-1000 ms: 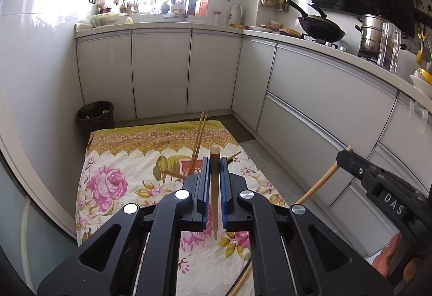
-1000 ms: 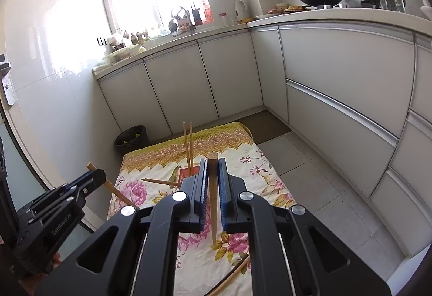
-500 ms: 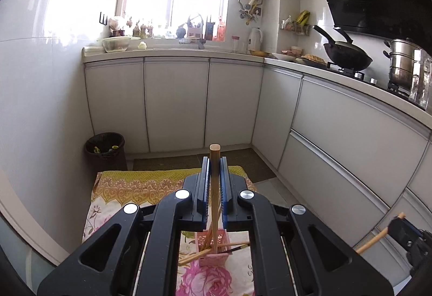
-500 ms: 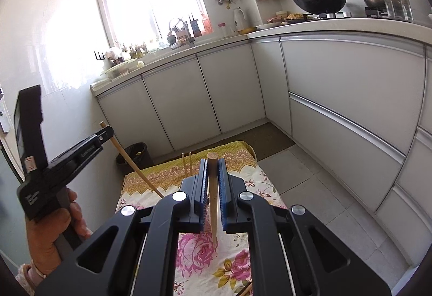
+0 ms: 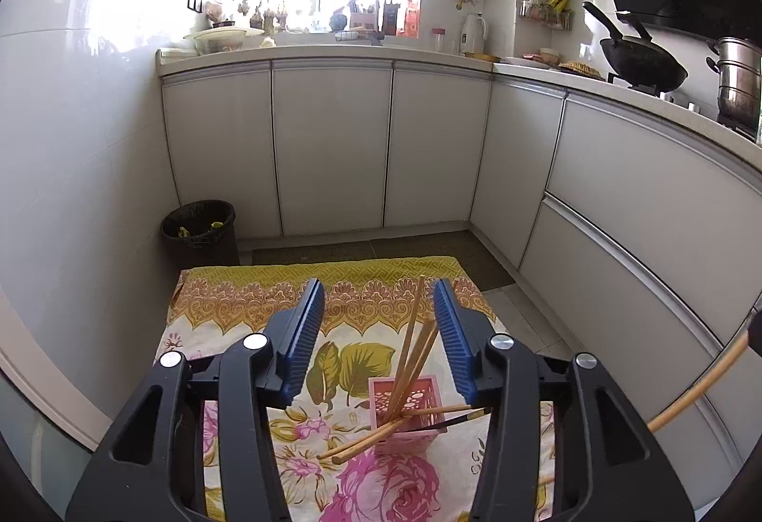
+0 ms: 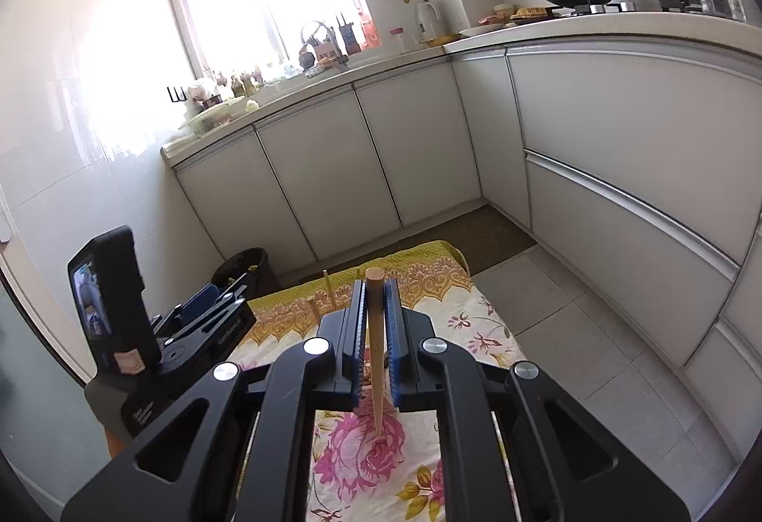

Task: Organize utensils
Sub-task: 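Lower the right tool's chopstick into the pink cup and open the right tool, then move both tools back to the last two chopsticks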

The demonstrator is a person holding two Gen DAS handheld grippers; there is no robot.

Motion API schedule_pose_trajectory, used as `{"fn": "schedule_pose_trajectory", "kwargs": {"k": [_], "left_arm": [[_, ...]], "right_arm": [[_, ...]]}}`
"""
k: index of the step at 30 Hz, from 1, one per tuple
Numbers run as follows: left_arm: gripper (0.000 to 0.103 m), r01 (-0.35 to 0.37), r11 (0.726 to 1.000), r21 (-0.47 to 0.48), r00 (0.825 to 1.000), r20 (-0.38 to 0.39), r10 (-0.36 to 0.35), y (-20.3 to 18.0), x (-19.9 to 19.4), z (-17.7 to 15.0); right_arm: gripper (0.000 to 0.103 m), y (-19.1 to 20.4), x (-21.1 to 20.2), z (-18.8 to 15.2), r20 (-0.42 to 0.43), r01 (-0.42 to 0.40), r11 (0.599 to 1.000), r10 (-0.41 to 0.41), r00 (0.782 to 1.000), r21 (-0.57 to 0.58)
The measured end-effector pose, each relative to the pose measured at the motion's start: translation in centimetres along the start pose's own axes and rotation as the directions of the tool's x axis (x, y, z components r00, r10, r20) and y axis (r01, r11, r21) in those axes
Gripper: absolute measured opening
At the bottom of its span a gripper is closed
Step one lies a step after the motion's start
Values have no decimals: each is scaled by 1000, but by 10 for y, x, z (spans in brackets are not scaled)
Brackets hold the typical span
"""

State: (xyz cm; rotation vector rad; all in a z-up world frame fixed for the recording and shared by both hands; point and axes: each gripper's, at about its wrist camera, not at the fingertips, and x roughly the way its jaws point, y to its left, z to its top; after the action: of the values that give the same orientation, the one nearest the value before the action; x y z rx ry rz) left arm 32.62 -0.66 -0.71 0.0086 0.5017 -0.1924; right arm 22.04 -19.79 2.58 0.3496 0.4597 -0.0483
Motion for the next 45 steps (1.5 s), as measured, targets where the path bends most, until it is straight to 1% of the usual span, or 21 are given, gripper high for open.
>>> {"fn": "schedule_pose_trajectory", "kwargs": {"k": [2, 3, 5, 10, 15, 19, 21, 22, 23, 24, 25, 26, 27, 29, 30, 31, 32, 34, 38, 41, 45], "left_arm": [[58, -3, 1000, 2, 1000, 11, 3, 3, -17, -1], [59, -6, 1000, 1, 1000, 15, 6, 5, -26, -2], [60, -20, 1000, 0, 1000, 21, 20, 13, -43, -8], [61, -50, 999, -19, 999, 8, 50, 35, -70, -24], [61, -76, 996, -43, 997, -20, 75, 57, -81, -38], [61, -99, 993, -57, 995, -31, 97, 70, -82, -41], [61, -104, 992, -67, 994, -41, 101, 74, -81, -43], [61, -109, 992, -67, 993, -44, 106, 76, -81, -43], [61, -110, 991, -70, 993, -44, 107, 77, -81, -43], [61, -109, 991, -75, 993, -45, 106, 78, -82, -43], [61, -109, 991, -78, 993, -46, 106, 78, -83, -44], [61, -108, 991, -81, 993, -47, 104, 78, -84, -44], [61, -103, 991, -84, 994, -49, 99, 78, -85, -45], [62, -89, 992, -86, 995, -53, 85, 75, -89, -45], [64, -86, 993, -84, 995, -52, 81, 72, -91, -46], [68, -83, 993, -82, 996, -48, 79, 69, -95, -47], [70, -78, 994, -80, 996, -44, 75, 66, -98, -48], [71, -68, 995, -66, 997, -50, 65, 59, -103, -51], [75, -48, 998, -36, 996, -79, 45, 42, -110, -63], [80, -27, 999, -17, 994, -107, 25, 29, -112, -73], [84, 9, 1000, 25, 987, -161, -4, 8, -109, -89]], "right_arm": [[8, 7, 1, 5, 20, -13, 1000, 13, 1000, 1], [8, 10, 2, 7, 29, -18, 1000, 18, 999, 1], [8, 17, 6, 11, 45, -33, 999, 32, 998, 5], [8, 32, 30, 20, 87, -43, 999, 42, 995, 11], [8, 41, 68, 23, 112, -28, 1000, 27, 993, 7], [8, 43, 103, 15, 109, -8, 1000, 7, 994, 9], [11, 44, 119, 8, 87, 18, 1000, -17, 996, -9], [20, 43, 124, 5, 69, 29, 999, -28, 997, -14], [36, 42, 125, 2, 59, 35, 999, -34, 998, -11], [43, 40, 122, 0, 65, 36, 999, -36, 997, -4], [52, 38, 116, 0, 76, 36, 999, -36, 996, 1], [56, 36, 109, 0, 84, 39, 999, -39, 996, 4], [58, 34, 100, 0, 92, 44, 999, -45, 995, 5], [69, 31, 81, 0, 106, 54, 999, -54, 993, 5], [72, 29, 70, -1, 112, 55, 998, -56, 992, 9], [79, 25, 58, -2, 119, 65, 998, -67, 991, 18], [82, 21, 45, -6, 124, 81, 996, -83, 989, 26], [85, 14, 25, -12, 108, 98, 995, -101, 989, 31], [89, -9, -6, -37, 21, 134, 989, -136, 991, 64], [89, -31, -20, -59, -65, 164, 981, -158, 985, 98], [89, -60, -35, -95, -155, 217, 966, -195, 968, 139]]}}
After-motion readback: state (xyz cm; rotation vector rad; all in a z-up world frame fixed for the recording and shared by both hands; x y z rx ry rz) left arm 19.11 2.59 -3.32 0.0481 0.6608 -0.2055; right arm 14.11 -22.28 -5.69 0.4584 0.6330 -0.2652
